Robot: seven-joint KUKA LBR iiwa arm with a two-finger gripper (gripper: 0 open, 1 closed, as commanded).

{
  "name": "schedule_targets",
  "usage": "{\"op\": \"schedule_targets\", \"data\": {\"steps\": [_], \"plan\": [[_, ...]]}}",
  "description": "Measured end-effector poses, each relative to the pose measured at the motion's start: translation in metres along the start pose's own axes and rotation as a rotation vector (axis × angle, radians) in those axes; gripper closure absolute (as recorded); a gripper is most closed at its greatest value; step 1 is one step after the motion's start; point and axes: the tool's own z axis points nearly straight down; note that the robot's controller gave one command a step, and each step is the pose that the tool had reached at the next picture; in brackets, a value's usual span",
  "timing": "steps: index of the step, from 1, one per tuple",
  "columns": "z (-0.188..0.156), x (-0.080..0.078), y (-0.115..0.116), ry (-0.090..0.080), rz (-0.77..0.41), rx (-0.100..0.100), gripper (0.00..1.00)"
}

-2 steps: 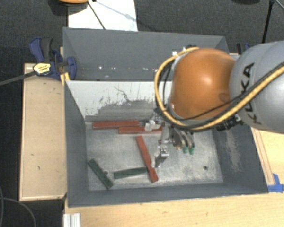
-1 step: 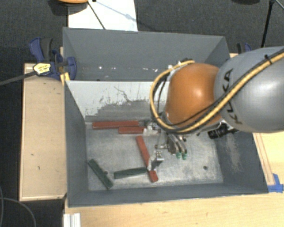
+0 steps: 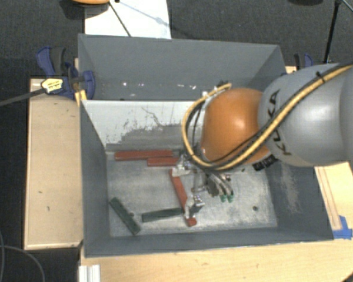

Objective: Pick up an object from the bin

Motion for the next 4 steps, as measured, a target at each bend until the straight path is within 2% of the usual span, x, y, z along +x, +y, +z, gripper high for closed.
{"op": "schedule_targets", "data": {"steps": [1, 2, 3, 4], "plan": [[0.011, -0.005, -0.008, -0.005, -0.368, 0.001, 0.0], [0.035, -0.009, -0.011, -0.002, -0.506, 0.001, 0.0], [0.067, -0.028, -0.004, -0.012, -0.744, 0.0, 1.0], [0.067, -0.028, -0.004, -0.012, -0.743, 0.0, 1.0]]}}
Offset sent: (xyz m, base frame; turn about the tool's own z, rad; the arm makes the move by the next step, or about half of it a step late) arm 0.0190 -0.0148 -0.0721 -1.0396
